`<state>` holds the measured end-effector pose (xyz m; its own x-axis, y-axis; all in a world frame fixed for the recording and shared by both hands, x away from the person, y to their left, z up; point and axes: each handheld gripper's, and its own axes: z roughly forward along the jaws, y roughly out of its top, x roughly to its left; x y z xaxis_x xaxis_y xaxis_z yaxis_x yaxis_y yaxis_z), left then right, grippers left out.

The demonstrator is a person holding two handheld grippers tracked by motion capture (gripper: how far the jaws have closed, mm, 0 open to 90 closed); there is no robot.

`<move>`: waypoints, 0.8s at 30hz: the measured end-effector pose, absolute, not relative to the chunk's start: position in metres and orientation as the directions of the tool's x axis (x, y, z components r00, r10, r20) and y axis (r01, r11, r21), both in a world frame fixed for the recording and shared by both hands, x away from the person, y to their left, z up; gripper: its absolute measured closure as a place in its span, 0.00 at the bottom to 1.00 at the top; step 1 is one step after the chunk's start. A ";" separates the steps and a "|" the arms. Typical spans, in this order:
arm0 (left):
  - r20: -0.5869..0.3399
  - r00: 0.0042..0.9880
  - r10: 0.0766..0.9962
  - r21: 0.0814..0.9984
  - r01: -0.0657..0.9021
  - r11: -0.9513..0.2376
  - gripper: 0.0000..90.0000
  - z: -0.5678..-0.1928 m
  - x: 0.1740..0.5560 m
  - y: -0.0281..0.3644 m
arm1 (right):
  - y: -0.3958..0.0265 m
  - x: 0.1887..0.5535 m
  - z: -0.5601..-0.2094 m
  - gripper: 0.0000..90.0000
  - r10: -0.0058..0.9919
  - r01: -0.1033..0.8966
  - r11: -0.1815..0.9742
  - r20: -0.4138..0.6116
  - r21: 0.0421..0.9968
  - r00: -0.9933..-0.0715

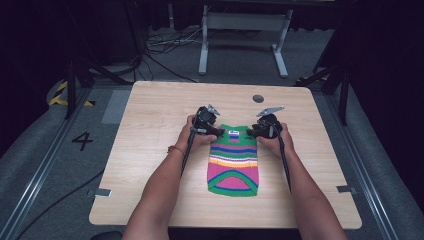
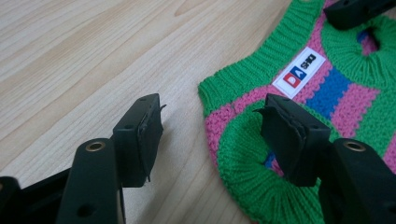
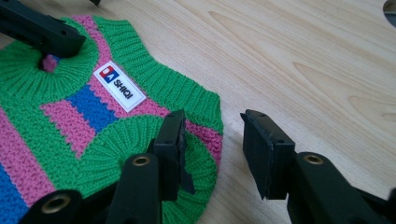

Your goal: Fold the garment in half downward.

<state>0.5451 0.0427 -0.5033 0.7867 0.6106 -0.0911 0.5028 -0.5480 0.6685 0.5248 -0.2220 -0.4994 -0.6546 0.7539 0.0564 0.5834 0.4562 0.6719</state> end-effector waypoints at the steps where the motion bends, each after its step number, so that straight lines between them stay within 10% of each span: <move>1: -0.094 0.786 0.611 0.669 0.504 -0.546 0.43 -0.504 0.546 0.043 | -0.222 0.525 -0.500 0.67 0.755 0.585 0.453 0.060 0.673 -0.653; 7: -0.100 0.788 0.608 0.663 0.508 -0.550 0.44 -0.504 0.546 0.043 | -0.224 0.527 -0.501 0.67 0.755 0.597 0.437 0.087 0.673 -0.650; 16: -0.146 0.817 0.557 0.663 0.499 -0.559 0.82 -0.502 0.544 0.040 | -0.221 0.526 -0.500 0.91 0.731 0.600 0.443 0.119 0.666 -0.672; 24: -0.085 0.820 0.567 0.663 0.471 -0.582 0.89 -0.500 0.542 0.035 | -0.217 0.525 -0.499 0.95 0.736 0.584 0.453 0.087 0.673 -0.671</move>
<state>0.5425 0.0352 -0.5004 0.8196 0.5667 -0.0845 0.4710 -0.5824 0.6625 0.5253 -0.2173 -0.4990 -0.6712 0.7361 0.0875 0.5844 0.4530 0.6732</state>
